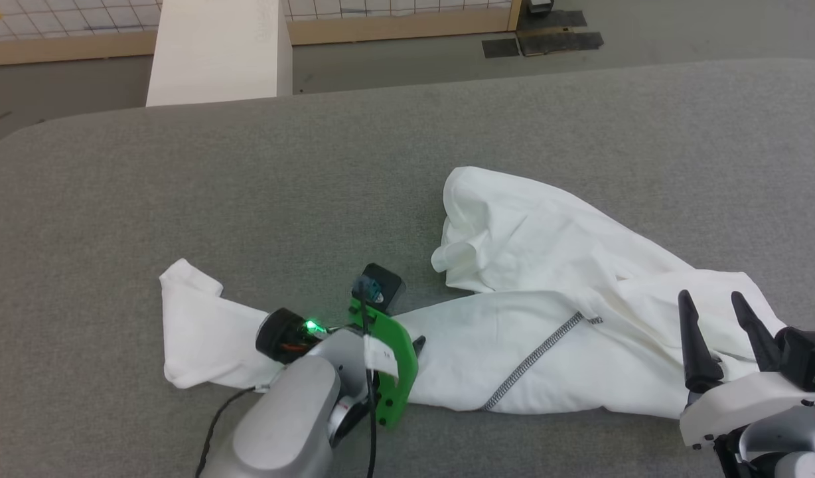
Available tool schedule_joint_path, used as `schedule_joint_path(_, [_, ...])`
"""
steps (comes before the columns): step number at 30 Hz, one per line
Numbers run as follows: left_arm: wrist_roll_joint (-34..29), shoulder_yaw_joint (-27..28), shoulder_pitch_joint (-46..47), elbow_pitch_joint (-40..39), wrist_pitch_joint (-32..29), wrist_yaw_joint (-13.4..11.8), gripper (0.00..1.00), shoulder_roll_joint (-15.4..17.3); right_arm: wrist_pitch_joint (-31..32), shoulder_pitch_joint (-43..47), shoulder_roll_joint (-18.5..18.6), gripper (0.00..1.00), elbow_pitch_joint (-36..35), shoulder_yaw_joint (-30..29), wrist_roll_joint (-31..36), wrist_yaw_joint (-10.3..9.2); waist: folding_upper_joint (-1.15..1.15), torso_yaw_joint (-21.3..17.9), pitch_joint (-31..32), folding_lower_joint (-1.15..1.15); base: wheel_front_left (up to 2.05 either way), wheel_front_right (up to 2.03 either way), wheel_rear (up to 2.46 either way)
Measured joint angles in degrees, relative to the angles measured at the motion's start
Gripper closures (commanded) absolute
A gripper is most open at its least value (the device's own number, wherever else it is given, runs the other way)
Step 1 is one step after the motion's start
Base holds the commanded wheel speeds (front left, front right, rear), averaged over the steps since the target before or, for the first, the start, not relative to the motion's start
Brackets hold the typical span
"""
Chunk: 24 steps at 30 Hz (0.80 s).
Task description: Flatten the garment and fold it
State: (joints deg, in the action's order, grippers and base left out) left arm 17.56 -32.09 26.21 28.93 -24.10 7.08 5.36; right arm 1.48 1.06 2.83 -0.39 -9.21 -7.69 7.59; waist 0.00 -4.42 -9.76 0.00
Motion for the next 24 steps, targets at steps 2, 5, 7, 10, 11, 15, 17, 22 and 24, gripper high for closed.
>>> schedule_joint_path(2, [0.2,-0.2,1.1,0.1,-1.5,0.0,0.48,0.0,0.0,0.0,0.0,0.0,0.2,0.2,0.0,0.0,0.0,-0.2,-0.4,0.0,0.0,0.0,0.0])
schedule_joint_path(5, [0.2,-0.2,2.5,0.8,-2.6,0.0,0.73,0.0,0.0,-0.3,0.0,0.0,0.5,0.3,0.0,0.0,0.0,-0.1,-0.8,0.0,0.0,0.0,0.0])
schedule_joint_path(7, [0.2,-0.6,3.1,1.7,-3.4,0.0,1.0,0.0,0.0,-0.5,0.0,0.0,0.6,0.5,0.0,0.0,0.0,0.2,-0.9,0.0,0.0,0.0,0.0])
schedule_joint_path(10, [1.2,-1.7,3.9,2.1,-3.4,0.0,1.0,-0.1,0.0,-1.2,0.0,0.0,0.8,0.8,0.0,0.0,0.0,0.6,-1.0,0.0,0.0,0.0,0.0])
schedule_joint_path(11, [1.8,-1.9,3.9,2.1,-2.4,0.0,1.0,-0.2,0.0,-1.2,0.0,0.0,0.9,0.9,0.0,0.0,0.0,0.8,-0.9,0.0,0.0,0.0,0.0])
schedule_joint_path(15, [4.2,-1.3,3.3,-0.1,3.3,0.0,1.0,-0.2,0.0,-1.3,0.0,0.0,1.2,0.8,0.0,0.0,0.0,1.5,-0.2,0.0,0.0,0.0,0.0])
schedule_joint_path(17, [6.8,-1.6,2.2,-3.6,4.5,0.0,1.0,0.1,0.0,-1.2,0.0,0.0,1.3,0.5,0.0,0.0,0.0,1.8,0.4,0.0,0.0,0.0,0.0])
schedule_joint_path(22, [14.7,-1.6,-6.7,-17.9,1.8,0.0,1.0,4.9,0.2,-0.6,0.0,0.0,1.3,-0.4,0.0,0.0,0.0,3.0,2.4,0.0,0.0,0.0,0.0])
schedule_joint_path(24, [17.6,-1.2,-11.4,-23.5,-1.6,0.0,1.0,7.6,0.6,-0.1,0.0,0.0,1.2,-0.7,0.0,0.0,0.0,3.8,3.0,0.0,0.0,0.0,0.0])
